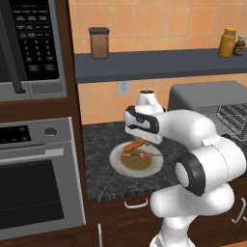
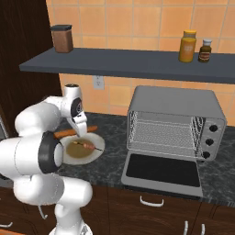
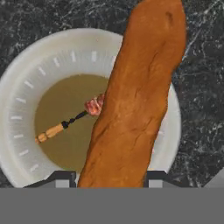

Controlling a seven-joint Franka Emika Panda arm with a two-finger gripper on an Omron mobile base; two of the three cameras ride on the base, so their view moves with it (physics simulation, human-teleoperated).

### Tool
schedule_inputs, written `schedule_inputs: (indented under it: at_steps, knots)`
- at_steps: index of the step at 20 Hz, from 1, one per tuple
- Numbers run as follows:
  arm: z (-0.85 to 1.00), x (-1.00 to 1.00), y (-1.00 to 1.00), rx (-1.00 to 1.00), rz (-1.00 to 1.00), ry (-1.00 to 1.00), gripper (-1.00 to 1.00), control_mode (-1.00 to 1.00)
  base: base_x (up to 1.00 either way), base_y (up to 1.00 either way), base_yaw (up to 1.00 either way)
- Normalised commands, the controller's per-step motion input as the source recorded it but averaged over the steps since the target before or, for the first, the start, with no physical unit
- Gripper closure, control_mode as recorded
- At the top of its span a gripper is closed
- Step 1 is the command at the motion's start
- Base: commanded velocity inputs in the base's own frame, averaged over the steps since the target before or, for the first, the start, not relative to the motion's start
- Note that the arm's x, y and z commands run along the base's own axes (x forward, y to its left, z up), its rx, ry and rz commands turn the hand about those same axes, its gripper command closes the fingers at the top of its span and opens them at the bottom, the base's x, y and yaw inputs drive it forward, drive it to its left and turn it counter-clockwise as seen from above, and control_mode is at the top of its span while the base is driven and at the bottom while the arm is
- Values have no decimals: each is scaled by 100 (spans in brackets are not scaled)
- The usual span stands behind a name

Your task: Pick up the kebab skewer and baguette bread, and place them inside the toaster oven. Close the toaster oven door and start by setting the timer.

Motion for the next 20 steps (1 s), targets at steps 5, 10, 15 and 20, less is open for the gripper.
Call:
schedule_inputs:
  at_steps: [5,10,15,20]
  knots:
    - [71,-83,-67,1,-13,0,100,-100,0,0,0]
    - [68,-73,-53,0,-12,-1,100,-100,0,0,0]
    - [66,-43,-53,0,-20,0,100,-100,0,0,0]
    - [64,-18,-63,0,-25,-4,100,-100,0,0,0]
